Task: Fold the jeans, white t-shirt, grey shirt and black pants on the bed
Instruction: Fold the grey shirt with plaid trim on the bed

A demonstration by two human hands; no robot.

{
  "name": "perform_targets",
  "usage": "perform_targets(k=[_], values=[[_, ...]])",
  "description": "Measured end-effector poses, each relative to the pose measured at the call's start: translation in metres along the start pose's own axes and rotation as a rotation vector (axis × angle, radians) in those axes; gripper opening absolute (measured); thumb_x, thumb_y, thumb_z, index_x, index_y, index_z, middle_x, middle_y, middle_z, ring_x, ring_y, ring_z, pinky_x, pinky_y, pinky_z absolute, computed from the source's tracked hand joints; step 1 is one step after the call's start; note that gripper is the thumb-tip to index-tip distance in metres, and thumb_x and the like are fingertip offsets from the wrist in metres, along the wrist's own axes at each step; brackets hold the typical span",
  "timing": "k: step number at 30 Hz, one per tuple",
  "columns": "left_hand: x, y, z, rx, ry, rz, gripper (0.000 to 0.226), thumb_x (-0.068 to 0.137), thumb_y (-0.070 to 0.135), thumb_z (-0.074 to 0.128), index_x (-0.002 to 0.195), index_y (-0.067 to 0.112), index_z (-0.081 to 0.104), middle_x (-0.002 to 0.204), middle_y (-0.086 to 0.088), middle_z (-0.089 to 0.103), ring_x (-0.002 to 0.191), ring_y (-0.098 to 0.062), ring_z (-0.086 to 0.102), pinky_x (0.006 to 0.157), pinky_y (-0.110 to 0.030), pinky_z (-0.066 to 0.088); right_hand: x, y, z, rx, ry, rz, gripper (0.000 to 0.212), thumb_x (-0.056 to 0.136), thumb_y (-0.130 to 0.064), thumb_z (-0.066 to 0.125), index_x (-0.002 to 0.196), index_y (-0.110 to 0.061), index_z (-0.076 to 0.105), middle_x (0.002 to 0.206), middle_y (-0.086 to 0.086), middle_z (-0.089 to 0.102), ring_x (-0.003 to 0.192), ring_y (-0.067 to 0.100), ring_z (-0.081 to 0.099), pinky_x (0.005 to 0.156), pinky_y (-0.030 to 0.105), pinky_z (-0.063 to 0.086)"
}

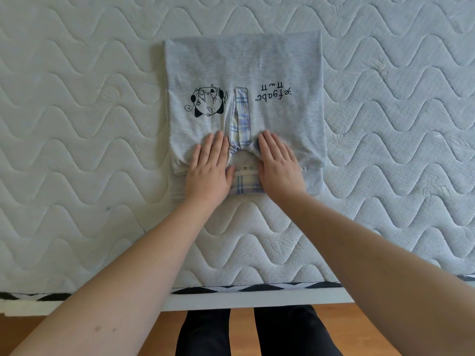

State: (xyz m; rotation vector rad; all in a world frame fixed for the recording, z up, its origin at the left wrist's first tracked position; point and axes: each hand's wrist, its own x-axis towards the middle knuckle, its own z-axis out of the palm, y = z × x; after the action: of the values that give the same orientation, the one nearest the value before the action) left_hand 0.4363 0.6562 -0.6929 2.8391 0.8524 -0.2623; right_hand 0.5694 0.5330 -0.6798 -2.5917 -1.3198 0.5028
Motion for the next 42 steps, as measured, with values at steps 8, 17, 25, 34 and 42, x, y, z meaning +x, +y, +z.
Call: perform_targets(k=[8,17,25,34,42], values=[[0.009,0.002,-0.010,0.058,0.270,0.048,0.039,0.091,0.018,0.060,0.130,0.013,0.063,0.139,-0.003,0.058,0.135,-0.027,0.048,0.114,-0.053,0.032,0.000,0.002,-0.004,0.143,0.340,0.017,0.027,0.099,-0.021,0.054,0.118,-0.013,0.071,0.124,0.000,0.068,0.121,0.023,0.061,0.097,0.037,0.048],[0.040,0.010,-0.027,-0.030,0.450,0.071,0.008,0.071,0.015,0.077,0.076,0.016,0.071,0.084,0.001,0.066,0.077,-0.028,0.060,0.071,-0.036,0.041,-0.004,-0.007,-0.012,0.292,0.382,0.116,0.029,0.099,-0.022,0.052,0.121,-0.015,0.070,0.125,-0.002,0.067,0.124,0.021,0.059,0.102,0.036,0.045],[0.029,0.013,-0.011,-0.178,0.355,0.184,0.004,0.084,0.015,0.071,0.082,0.013,0.073,0.091,0.000,0.069,0.086,-0.027,0.064,0.082,-0.038,0.045,-0.005,-0.002,-0.004,0.072,0.271,0.000,0.033,0.100,-0.021,0.055,0.131,-0.016,0.063,0.138,0.004,0.059,0.129,0.029,0.053,0.105,0.043,0.042],[0.004,0.002,-0.015,-0.236,0.295,0.030,0.046,0.096,0.020,0.047,0.140,0.006,0.051,0.145,-0.009,0.052,0.137,-0.025,0.046,0.113,-0.046,0.034,-0.007,-0.006,0.009,-0.028,0.131,-0.116,0.048,0.099,-0.017,0.047,0.147,-0.011,0.044,0.156,0.005,0.036,0.146,0.024,0.030,0.118,0.046,0.025],[0.010,-0.009,0.020,0.016,0.086,0.034,0.063,0.105,0.048,0.020,0.154,0.009,0.027,0.162,-0.008,0.022,0.150,-0.021,0.018,0.121,-0.045,0.016,0.022,-0.019,-0.006,0.103,0.003,-0.108,0.057,0.095,-0.023,0.026,0.146,-0.006,0.043,0.152,0.008,0.042,0.145,0.023,0.032,0.122,0.035,0.014]])
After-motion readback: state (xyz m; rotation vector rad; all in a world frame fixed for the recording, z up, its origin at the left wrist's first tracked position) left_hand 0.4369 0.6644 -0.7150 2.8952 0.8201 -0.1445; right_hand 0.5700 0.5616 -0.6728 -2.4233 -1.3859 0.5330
